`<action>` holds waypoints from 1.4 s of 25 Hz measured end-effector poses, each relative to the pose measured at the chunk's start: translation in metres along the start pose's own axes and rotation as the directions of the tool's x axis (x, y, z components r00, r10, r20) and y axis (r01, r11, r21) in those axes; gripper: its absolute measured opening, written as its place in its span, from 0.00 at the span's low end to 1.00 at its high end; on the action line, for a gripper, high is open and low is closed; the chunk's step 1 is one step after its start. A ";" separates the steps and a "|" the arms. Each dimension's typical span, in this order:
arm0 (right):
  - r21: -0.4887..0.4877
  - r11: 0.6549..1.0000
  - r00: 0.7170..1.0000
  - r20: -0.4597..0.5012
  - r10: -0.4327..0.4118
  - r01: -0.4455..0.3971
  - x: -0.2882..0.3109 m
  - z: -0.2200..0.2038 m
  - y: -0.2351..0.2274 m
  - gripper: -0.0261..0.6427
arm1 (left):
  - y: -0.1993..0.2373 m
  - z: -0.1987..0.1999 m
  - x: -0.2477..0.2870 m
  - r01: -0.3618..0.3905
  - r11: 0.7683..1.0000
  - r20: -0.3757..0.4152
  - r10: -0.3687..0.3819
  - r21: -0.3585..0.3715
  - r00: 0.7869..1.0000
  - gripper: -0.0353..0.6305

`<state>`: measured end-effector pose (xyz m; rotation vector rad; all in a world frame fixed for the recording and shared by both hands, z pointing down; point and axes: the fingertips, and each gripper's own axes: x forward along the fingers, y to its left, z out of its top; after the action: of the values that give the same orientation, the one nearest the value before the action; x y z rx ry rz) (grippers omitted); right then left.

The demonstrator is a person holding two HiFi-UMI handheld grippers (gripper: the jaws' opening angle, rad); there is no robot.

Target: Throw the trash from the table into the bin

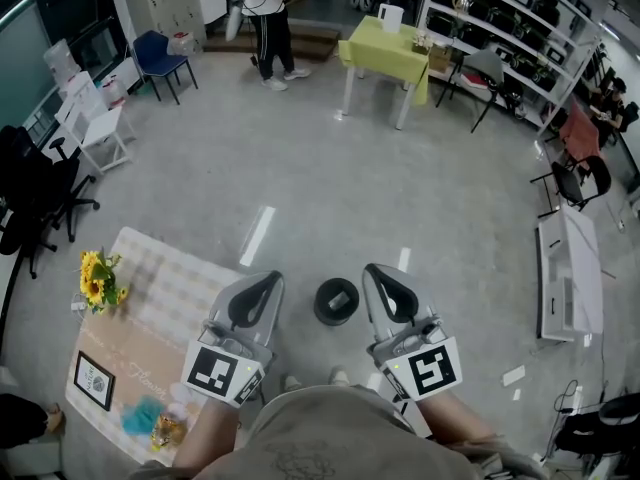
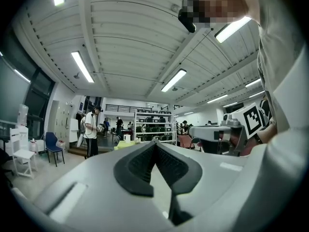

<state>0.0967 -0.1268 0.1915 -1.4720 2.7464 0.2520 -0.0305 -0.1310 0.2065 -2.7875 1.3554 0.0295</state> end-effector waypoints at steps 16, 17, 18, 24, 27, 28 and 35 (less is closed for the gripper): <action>0.025 1.000 1.000 -0.026 0.006 -0.006 -0.009 -0.013 -0.012 0.04 | -0.011 -0.014 0.009 0.003 1.000 -0.040 -0.003 -0.001 0.999 0.06; 0.027 1.000 1.000 -0.027 0.009 -0.008 -0.009 -0.014 -0.014 0.04 | -0.012 -0.014 0.010 -0.002 1.000 -0.041 0.001 -0.003 0.999 0.06; 0.028 1.000 1.000 -0.027 0.012 -0.011 -0.009 -0.015 -0.015 0.04 | -0.012 -0.014 0.011 -0.006 1.000 -0.042 0.006 -0.003 0.999 0.06; 0.042 0.998 0.999 -0.023 0.042 -0.041 -0.007 -0.018 -0.029 0.04 | -0.011 -0.011 0.016 -0.060 0.998 -0.042 0.059 -0.014 0.997 0.06; 0.065 0.995 0.997 -0.012 0.080 -0.079 -0.004 -0.018 -0.031 0.04 | -0.009 -0.011 0.016 -0.111 0.994 -0.042 0.110 -0.013 0.993 0.06; 0.070 0.993 0.995 -0.009 0.095 -0.094 -0.004 -0.019 -0.030 0.04 | -0.008 -0.012 0.015 -0.129 0.992 -0.044 0.129 -0.012 0.991 0.06; 0.053 0.970 0.971 0.025 0.238 -0.239 0.006 -0.019 -0.016 0.04 | -0.011 -0.017 -0.003 -0.264 0.965 -0.052 0.264 0.004 0.963 0.06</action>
<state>0.1075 -0.1430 0.2077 -1.1195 2.8882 0.1882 -0.0237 -0.1220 0.2241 -2.6053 1.7309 -0.0339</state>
